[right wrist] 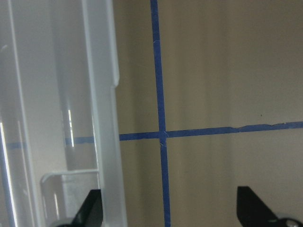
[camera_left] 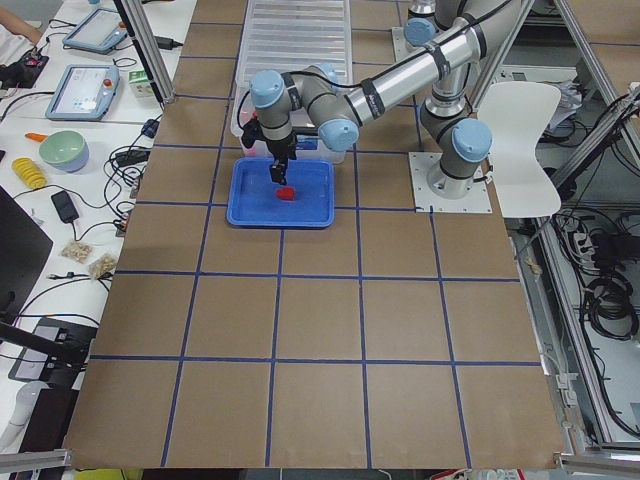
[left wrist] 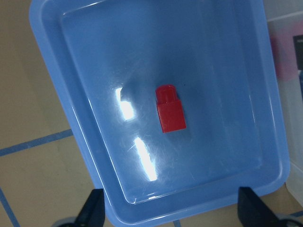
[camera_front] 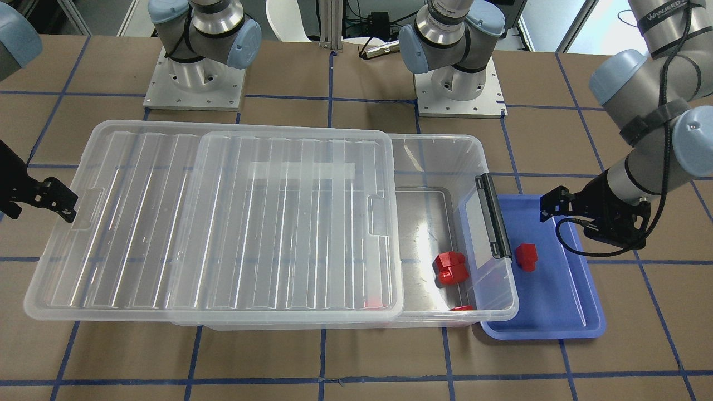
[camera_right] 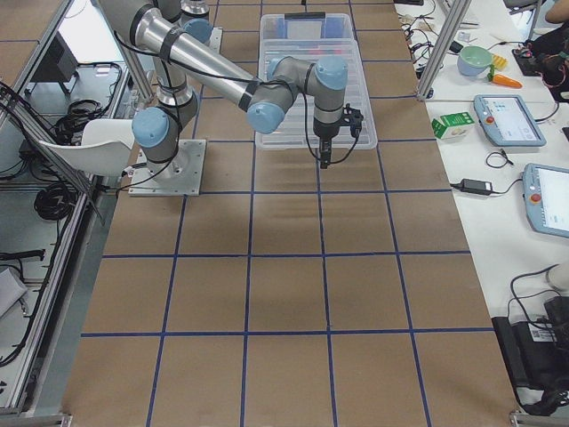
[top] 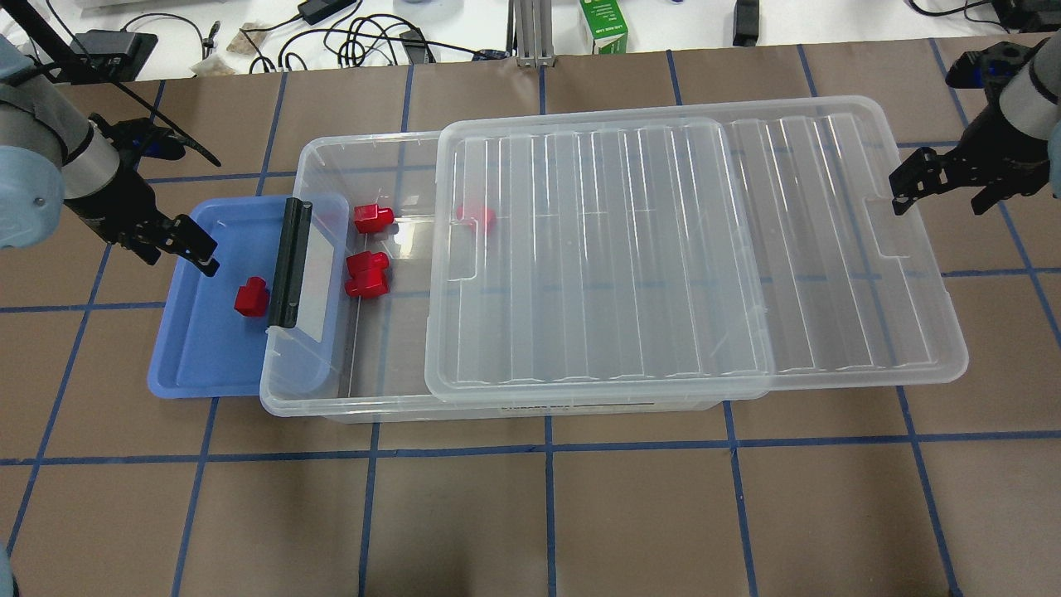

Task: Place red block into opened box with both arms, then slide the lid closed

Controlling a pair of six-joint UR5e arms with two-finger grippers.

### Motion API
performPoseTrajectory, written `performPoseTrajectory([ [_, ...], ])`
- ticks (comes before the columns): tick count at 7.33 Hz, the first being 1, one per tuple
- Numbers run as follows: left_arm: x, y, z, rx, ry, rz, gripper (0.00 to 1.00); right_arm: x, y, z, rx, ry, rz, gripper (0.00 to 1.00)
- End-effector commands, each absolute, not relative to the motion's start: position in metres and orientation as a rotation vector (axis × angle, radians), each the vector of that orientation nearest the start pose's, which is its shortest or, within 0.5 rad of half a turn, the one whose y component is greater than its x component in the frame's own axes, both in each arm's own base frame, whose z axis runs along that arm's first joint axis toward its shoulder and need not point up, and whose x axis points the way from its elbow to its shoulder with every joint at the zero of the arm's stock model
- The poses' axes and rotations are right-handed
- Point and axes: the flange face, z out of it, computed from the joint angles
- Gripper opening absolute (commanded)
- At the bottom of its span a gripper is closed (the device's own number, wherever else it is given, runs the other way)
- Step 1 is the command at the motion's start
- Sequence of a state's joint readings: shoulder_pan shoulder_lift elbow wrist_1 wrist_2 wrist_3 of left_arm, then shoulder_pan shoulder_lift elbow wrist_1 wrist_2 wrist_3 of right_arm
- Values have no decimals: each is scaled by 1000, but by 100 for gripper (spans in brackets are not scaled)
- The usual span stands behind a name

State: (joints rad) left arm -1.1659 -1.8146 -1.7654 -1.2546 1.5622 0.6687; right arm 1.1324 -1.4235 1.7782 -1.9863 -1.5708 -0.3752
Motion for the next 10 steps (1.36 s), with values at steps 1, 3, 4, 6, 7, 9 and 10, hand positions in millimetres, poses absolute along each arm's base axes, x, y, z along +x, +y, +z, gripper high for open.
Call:
performPoseTrajectory([
  [1, 88, -555, 255, 407, 3218, 154, 100, -133, -537, 354, 167, 3163, -100, 100],
  [3, 91, -562, 222, 272, 3229, 167, 100, -140, -532, 358, 192, 3162, -100, 100],
  [4, 94, -568, 207, 204, 3228, 155, 100, -140, -532, 357, 189, 3162, -98, 100],
  [6, 95, -572, 190, 149, 3232, 171, 100, -132, -534, 365, 171, 3154, -130, 100],
  [7, 95, -572, 188, 149, 3234, 178, 100, -120, -542, 394, 135, 3166, -189, 100],
  [9, 95, -572, 180, 151, 3239, 198, 62, -96, -532, 479, 105, 3156, -140, 100],
  [10, 95, -572, 180, 159, 3239, 198, 24, -88, -513, 516, 108, 3154, -111, 100],
])
